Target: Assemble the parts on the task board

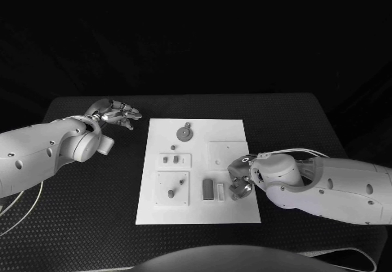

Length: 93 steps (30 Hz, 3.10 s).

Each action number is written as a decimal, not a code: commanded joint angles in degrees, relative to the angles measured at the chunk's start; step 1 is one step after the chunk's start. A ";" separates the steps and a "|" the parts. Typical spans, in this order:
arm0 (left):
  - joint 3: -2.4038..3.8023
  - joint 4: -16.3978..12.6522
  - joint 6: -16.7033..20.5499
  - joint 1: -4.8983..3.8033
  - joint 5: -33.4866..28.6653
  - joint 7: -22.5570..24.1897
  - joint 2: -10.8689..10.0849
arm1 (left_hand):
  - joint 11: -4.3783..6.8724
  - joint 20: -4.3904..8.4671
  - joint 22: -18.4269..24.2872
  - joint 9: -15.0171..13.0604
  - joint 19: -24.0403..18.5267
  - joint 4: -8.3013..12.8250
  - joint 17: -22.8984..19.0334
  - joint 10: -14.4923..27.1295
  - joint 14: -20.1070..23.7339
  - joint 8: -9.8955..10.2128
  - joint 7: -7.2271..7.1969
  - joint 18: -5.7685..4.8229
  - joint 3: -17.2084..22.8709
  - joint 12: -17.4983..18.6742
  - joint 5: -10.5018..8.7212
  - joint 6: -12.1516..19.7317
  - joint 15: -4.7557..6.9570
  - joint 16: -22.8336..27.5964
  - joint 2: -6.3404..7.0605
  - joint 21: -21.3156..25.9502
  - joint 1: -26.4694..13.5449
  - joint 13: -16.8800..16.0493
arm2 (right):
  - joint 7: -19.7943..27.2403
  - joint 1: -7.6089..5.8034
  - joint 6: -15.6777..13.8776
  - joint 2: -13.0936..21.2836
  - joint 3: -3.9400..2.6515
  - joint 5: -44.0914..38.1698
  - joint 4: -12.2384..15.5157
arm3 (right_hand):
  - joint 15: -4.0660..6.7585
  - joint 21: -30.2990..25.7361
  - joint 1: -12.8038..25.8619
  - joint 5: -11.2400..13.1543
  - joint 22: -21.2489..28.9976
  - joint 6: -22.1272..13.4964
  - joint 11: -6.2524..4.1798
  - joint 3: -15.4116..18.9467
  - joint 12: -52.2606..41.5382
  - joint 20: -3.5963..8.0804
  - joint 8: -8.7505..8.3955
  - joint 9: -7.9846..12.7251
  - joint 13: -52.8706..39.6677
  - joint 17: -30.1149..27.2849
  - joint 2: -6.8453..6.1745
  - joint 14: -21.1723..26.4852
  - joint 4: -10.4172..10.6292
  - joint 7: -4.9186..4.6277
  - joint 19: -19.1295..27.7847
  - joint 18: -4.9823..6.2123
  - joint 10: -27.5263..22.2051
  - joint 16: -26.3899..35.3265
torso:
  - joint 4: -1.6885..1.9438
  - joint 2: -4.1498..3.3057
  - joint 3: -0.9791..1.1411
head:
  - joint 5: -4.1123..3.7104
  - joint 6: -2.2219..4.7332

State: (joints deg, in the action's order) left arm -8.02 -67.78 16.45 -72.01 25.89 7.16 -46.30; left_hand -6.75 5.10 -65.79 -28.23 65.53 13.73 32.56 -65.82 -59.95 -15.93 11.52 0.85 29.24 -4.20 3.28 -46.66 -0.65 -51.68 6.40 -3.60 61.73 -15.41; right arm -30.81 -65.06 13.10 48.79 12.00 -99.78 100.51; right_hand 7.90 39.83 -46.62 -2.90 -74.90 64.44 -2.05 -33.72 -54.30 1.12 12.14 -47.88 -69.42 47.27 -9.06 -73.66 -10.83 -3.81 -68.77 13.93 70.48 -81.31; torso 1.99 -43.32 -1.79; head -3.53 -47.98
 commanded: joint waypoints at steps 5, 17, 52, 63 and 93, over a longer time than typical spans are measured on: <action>0.03 -0.19 -0.63 -0.03 -0.21 0.21 0.04 | 0.00 0.04 0.07 0.07 -0.08 -0.40 0.07 0.37 -0.15 -0.40 -0.11 1.13 -0.02 0.19 -0.27 0.37 0.17 0.18 -0.08 -0.37 -0.49 -0.07 | -1.16 2.05 2.76 -0.49 1.44 -2.21 -2.20 | 0.31 0.15 -1.41 -0.07 -1.11 -0.96 -0.24 -0.29 0.22 0.06 -1.84 6.70 0.15 -0.09 2.78 0.03 -3.58 -0.28 -0.29 1.07 0.23 -0.17 | 0.08 -0.01 -0.03 | 0.05 -0.08; 0.03 -0.16 -0.48 -0.03 -0.15 -0.02 0.04 | 0.00 0.04 0.07 0.08 -0.06 -0.54 0.07 0.37 -0.17 -0.41 -0.10 1.12 -0.02 0.19 -0.27 0.37 0.16 0.18 -0.21 -0.38 -0.60 -0.09 | -0.05 2.05 2.10 0.21 1.41 8.43 -2.49 | 0.13 0.19 -9.41 -0.04 -1.25 -1.65 -0.08 -2.95 0.64 -0.27 -1.88 6.76 0.60 -0.12 8.48 0.26 -6.05 -0.40 0.43 1.07 0.15 0.03 | 0.09 0.03 -0.01 | 0.16 -0.01; 0.01 -0.26 -0.40 -0.03 -0.07 -0.11 -0.01 | 0.01 0.05 0.06 0.10 -0.06 -0.56 0.09 0.37 -0.17 -0.44 -0.11 1.14 -0.01 0.19 -0.27 0.38 0.18 0.19 -0.12 -0.38 -0.57 -0.11 | -0.18 -0.45 -9.55 3.55 -1.21 24.94 -0.32 | 0.35 0.93 -10.00 -0.04 -1.31 -0.77 -0.42 -2.82 -0.08 -0.25 -1.12 6.39 0.26 0.20 8.14 -0.04 -6.08 -0.05 0.00 1.07 0.78 -0.64 | 0.05 0.02 -0.08 | 0.22 0.19; 0.01 -0.31 -0.41 -0.03 -0.02 -0.21 -0.10 | 0.02 0.06 0.05 0.11 -0.06 -0.54 0.10 0.37 -0.17 -0.45 -0.12 1.14 0.00 0.19 -0.27 0.38 0.18 0.19 -0.07 -0.38 -0.53 -0.12 | 0.50 -0.51 -17.04 3.66 -1.20 36.60 -0.58 | 0.39 0.93 -9.90 -0.04 -1.28 -0.74 -0.44 -2.80 -0.06 -0.24 -1.09 6.38 0.26 0.19 8.16 0.00 -6.05 -0.03 0.02 1.07 0.75 -0.63 | 0.05 0.01 -0.04 | 0.30 0.06; 0.01 -0.43 -0.44 -0.04 0.03 -0.46 -0.21 | 0.01 0.05 0.04 0.12 -0.06 -0.56 0.11 0.38 -0.17 -0.47 -0.11 1.14 -0.02 0.20 -0.27 0.38 0.18 0.19 0.01 -0.39 -0.54 -0.14 | -0.15 -0.52 -15.74 0.86 -0.06 44.31 -2.95 | 0.42 0.87 -9.56 -0.04 -1.21 -0.85 -0.43 -2.78 0.02 -0.26 -1.13 6.43 0.27 0.15 8.22 0.10 -6.03 -0.05 0.12 1.07 0.65 -0.54 | 0.01 -0.02 -0.05 | 0.18 -0.23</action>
State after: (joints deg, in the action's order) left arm -8.04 -68.04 16.46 -72.01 25.94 6.45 -46.57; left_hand -6.64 5.10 -65.79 -28.20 65.53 13.42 32.60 -65.93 -59.95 -16.14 11.52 0.85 29.24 -4.20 3.28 -46.65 -0.65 -51.68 6.19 -3.60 61.53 -15.46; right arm -30.86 -65.63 -3.40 49.79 11.90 -55.99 97.61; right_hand 7.84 40.38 -54.27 -2.89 -74.90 63.42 -2.45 -36.34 -54.07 0.70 10.91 -41.16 -69.06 47.35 -2.67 -73.66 -16.99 -3.78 -68.37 14.19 71.04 -81.55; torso 2.04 -43.33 -1.83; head -3.37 -48.19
